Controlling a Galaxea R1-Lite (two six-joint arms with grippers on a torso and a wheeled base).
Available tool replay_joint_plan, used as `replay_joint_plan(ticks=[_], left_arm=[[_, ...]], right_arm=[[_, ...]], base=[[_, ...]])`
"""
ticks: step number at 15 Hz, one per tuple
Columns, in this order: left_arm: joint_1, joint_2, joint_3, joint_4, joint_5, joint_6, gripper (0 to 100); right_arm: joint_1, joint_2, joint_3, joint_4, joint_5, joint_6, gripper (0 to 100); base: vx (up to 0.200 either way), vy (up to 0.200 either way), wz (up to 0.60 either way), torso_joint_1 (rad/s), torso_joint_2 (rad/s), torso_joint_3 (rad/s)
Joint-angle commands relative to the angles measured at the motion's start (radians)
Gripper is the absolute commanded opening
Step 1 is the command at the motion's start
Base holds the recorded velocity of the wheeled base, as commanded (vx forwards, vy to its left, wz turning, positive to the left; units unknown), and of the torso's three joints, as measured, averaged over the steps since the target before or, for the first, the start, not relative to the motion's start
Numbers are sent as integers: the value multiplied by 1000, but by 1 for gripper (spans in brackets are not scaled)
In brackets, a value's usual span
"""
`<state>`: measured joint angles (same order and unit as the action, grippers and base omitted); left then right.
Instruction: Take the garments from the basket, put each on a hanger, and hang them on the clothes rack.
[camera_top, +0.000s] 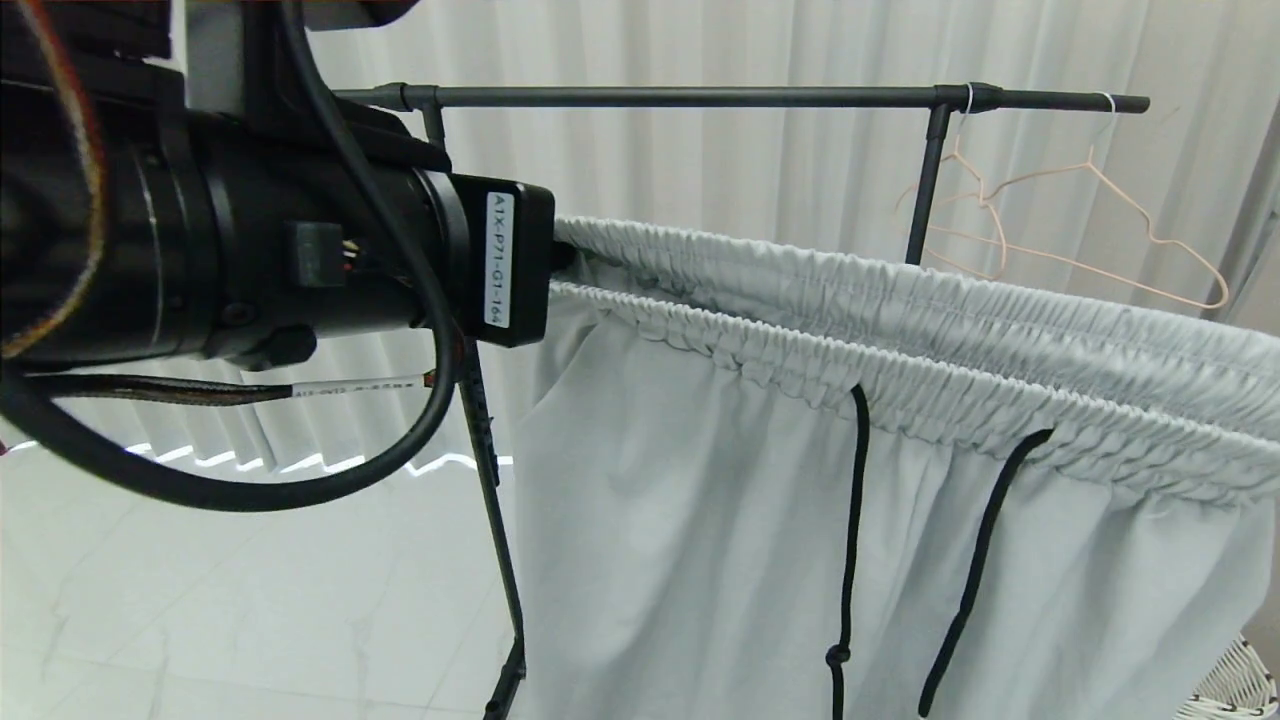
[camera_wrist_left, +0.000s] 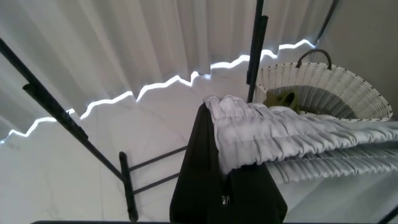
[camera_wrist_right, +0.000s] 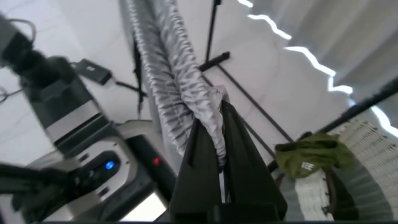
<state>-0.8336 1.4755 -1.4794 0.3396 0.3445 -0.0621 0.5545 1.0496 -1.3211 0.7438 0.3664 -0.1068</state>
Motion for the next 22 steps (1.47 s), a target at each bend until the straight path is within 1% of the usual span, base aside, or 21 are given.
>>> replay_joint_plan(ticks=[1,3,4,5,6,7,8,9,10,11,13,14,15,16,17,18,21,22], left_arm=[[-2,34,-6,-1,-1,1,0],[-4,35,1,-1,-2,-1,0],[-4,32,8,6,-2,-1,0],[-4,26,21,16,-1,-1,0],[-4,-3,37,49,-1,-2,0],[-4,-29,42,108,-2,-5,0],[-4,-60,44,174,-2,-27,0],[-5,-84,44,228,-2,-54,0],[-9,-104,44,266,-4,-71,0],[-18,-126,45,295,-12,-88,0],[-101,-181,62,332,-50,-156,0],[-145,-215,90,334,-70,-174,0],[-185,-248,126,334,-96,-176,0],[-219,-288,157,334,-139,-176,0],[-229,-311,180,334,-171,-174,0],[-234,-328,191,332,-176,-173,0],[-300,-345,189,332,-171,-173,0],[-341,-351,205,332,-170,-171,0]], right_arm=[[96,-37,3,26,6,1,0],[151,-36,5,32,0,1,0],[153,-34,11,39,-6,1,0],[151,-34,20,39,-37,1,0],[147,-28,25,39,-118,1,0],[131,-11,25,40,-230,1,0],[108,7,22,39,-313,1,0],[74,32,16,32,-368,1,0],[48,49,13,17,-374,2,0],[32,66,8,-24,-374,2,0],[35,116,6,-207,-360,65,0],[45,138,6,-284,-348,84,0],[61,159,5,-348,-336,85,0],[76,179,5,-409,-322,85,0],[96,196,5,-449,-314,85,0],[120,211,5,-480,-313,85,0],[150,225,8,-489,-314,85,0],[151,225,8,-486,-314,85,0]], base=[[0,0,0,0,0,0],[0,0,0,0,0,0],[0,0,0,0,0,0],[0,0,0,0,0,0],[0,0,0,0,0,0],[0,0,0,0,0,0],[0,0,0,0,0,0],[0,0,0,0,0,0],[0,0,0,0,0,0],[0,0,0,0,0,0],[0,0,0,0,0,0],[0,0,0,0,0,0],[0,0,0,0,0,0],[0,0,0,0,0,0],[0,0,0,0,0,0],[0,0,0,0,0,0],[0,0,0,0,0,0],[0,0,0,0,0,0]])
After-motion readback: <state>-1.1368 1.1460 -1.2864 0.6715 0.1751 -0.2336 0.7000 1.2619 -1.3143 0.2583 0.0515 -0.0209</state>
